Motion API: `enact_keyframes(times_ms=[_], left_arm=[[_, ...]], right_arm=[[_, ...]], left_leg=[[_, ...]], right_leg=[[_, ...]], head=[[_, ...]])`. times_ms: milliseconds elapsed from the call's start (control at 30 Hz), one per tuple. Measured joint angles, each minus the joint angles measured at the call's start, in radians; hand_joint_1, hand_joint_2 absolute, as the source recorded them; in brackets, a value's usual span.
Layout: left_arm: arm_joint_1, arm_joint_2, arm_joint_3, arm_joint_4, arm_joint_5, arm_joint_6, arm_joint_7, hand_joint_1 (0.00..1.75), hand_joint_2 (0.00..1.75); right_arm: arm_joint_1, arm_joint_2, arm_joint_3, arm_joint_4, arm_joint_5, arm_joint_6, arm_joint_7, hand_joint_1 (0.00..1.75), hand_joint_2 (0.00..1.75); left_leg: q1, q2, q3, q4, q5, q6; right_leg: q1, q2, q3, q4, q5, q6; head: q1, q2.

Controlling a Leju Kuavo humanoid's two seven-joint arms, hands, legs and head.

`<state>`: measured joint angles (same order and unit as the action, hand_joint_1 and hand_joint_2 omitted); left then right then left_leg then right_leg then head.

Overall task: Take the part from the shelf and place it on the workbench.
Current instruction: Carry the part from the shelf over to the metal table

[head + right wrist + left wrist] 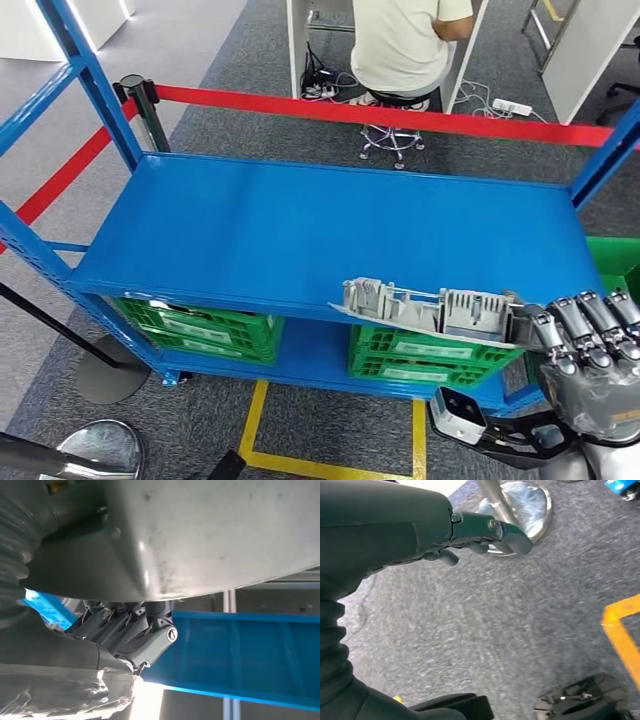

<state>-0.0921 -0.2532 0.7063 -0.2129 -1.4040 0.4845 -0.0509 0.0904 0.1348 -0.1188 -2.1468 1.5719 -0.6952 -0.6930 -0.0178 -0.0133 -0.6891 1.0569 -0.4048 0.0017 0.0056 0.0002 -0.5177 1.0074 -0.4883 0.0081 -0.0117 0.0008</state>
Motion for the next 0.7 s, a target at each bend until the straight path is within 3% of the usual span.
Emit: enact_keyframes(times_ms=[67,100,133,167,200,233,267,300,333,367,433,467,533,600,633,667,700], left_arm=[[-0.002,0.002,0.0,0.0,0.001,0.0,-0.005,0.0,1.75],[-0.003,0.003,0.0,0.0,0.001,0.0,-0.008,0.0,1.75],[-0.003,0.005,0.0,0.0,0.001,0.0,-0.011,0.0,1.75],[-0.003,0.006,0.0,0.0,0.002,0.0,-0.012,0.0,1.75],[-0.003,0.007,0.0,0.0,0.003,0.0,-0.013,0.0,1.75],[-0.002,0.007,0.0,0.0,0.004,0.0,-0.013,0.0,1.75],[-0.003,0.007,0.0,0.0,0.004,0.0,-0.013,0.0,1.75],[-0.004,0.007,0.0,0.0,0.004,0.0,-0.013,0.0,1.75],[-0.005,0.006,0.0,0.0,0.004,0.0,-0.013,0.0,1.75],[-0.006,0.006,0.0,0.0,0.004,0.0,-0.014,0.0,1.75],[-0.001,0.007,0.0,0.0,0.004,0.0,-0.014,0.0,1.75],[0.002,0.008,0.001,0.0,0.005,0.0,-0.014,0.0,1.75],[0.006,0.01,0.002,0.0,0.005,0.0,-0.014,0.0,1.75],[0.005,0.011,0.002,0.0,0.005,0.0,-0.014,0.0,1.75],[0.005,0.012,0.002,0.0,0.005,0.0,-0.014,0.0,1.75],[0.005,0.012,0.002,0.0,0.004,0.0,-0.013,0.0,1.75],[0.005,0.012,0.002,0.0,0.003,0.001,-0.011,0.0,1.75]], right_arm=[[0.0,0.003,0.0,0.003,0.0,0.0,0.001,1.75,1.75],[0.0,0.004,0.0,0.005,0.0,0.0,0.002,1.75,1.75],[0.0,0.004,0.001,0.007,0.0,0.0,0.002,1.75,1.75],[0.0,0.005,0.001,0.009,0.0,0.0,0.002,1.75,1.75],[0.0,0.005,0.001,0.011,0.0,0.0,0.002,1.75,1.75],[0.001,0.006,0.001,0.012,0.0,0.0,0.002,1.75,1.75],[0.001,0.006,0.0,0.012,0.0,0.0,0.002,1.75,1.75],[0.0,0.006,0.0,0.013,0.0,0.0,0.002,1.75,1.75],[0.0,0.006,0.0,0.013,0.0,0.0,0.002,1.75,1.75],[0.0,0.007,0.0,0.013,0.001,0.0,0.002,1.75,1.75],[0.003,0.007,0.0,0.016,0.001,0.0,0.003,1.75,1.75],[0.006,0.007,0.0,0.018,0.001,0.0,0.002,1.75,1.75],[0.01,0.007,0.0,0.021,0.001,0.0,0.002,1.75,1.75],[0.011,0.007,0.0,0.022,0.0,0.0,0.003,1.75,1.75],[0.012,0.007,0.001,0.023,0.0,0.0,0.003,1.75,1.75],[0.014,0.007,0.001,0.024,-0.001,0.0,0.003,1.75,1.75],[0.015,0.007,0.001,0.025,-0.001,0.0,0.003,1.75,1.75]], left_leg=[[0.007,0.001,-0.028,0.111,-0.105,-0.014],[0.012,0.002,-0.039,0.177,-0.143,-0.021],[0.016,0.002,-0.041,0.225,-0.155,-0.026],[0.02,0.002,-0.031,0.245,-0.143,-0.031],[0.025,0.002,-0.004,0.231,-0.116,-0.037],[0.031,0.003,0.039,0.184,-0.091,-0.044],[0.036,0.002,0.091,0.117,-0.08,-0.052],[0.039,0.0,0.139,0.047,-0.085,-0.052],[0.041,-0.002,0.171,-0.006,-0.098,-0.047],[0.038,-0.004,0.184,-0.035,-0.109,-0.036],[0.033,-0.004,0.172,-0.043,-0.104,-0.009],[0.031,-0.002,0.164,-0.043,-0.096,0.002],[0.027,0.001,0.144,-0.043,-0.076,0.022],[0.02,0.002,0.121,-0.042,-0.057,0.032],[0.016,0.002,0.109,-0.042,-0.048,0.035],[0.013,0.003,0.098,-0.042,-0.039,0.036],[0.01,0.003,0.087,-0.042,-0.03,0.036]], right_leg=[[-0.006,-0.002,-0.025,-0.002,0.025,-0.004],[-0.008,-0.003,-0.04,-0.001,0.036,-0.002],[-0.011,-0.004,-0.054,-0.001,0.047,0.002],[-0.014,-0.005,-0.068,0.0,0.057,0.006],[-0.018,-0.006,-0.08,0.002,0.066,0.012],[-0.022,-0.006,-0.091,0.005,0.074,0.019],[-0.023,-0.006,-0.102,0.009,0.08,0.027],[-0.024,-0.006,-0.112,0.015,0.086,0.035],[-0.024,-0.006,-0.12,0.02,0.093,0.042],[-0.024,-0.006,-0.127,0.022,0.102,0.048],[-0.03,-0.006,-0.137,0.02,0.115,0.058],[-0.033,-0.005,-0.144,0.028,0.103,0.061],[-0.034,-0.005,-0.171,0.102,0.029,0.064],[-0.03,-0.004,-0.203,0.236,-0.061,0.062],[-0.027,-0.004,-0.208,0.287,-0.082,0.06],[-0.024,-0.004,-0.198,0.307,-0.082,0.056],[-0.02,-0.003,-0.169,0.289,-0.064,0.05]], head=[[-0.003,0.0],[-0.003,0.0],[-0.003,0.0],[-0.003,0.0],[-0.003,0.0],[-0.003,0.0],[-0.005,0.0],[-0.005,0.0],[-0.006,0.0],[-0.005,0.0],[-0.004,0.0],[-0.003,0.0],[-0.001,0.0],[0.001,0.0],[0.002,0.0],[0.002,0.0],[0.002,0.0]])
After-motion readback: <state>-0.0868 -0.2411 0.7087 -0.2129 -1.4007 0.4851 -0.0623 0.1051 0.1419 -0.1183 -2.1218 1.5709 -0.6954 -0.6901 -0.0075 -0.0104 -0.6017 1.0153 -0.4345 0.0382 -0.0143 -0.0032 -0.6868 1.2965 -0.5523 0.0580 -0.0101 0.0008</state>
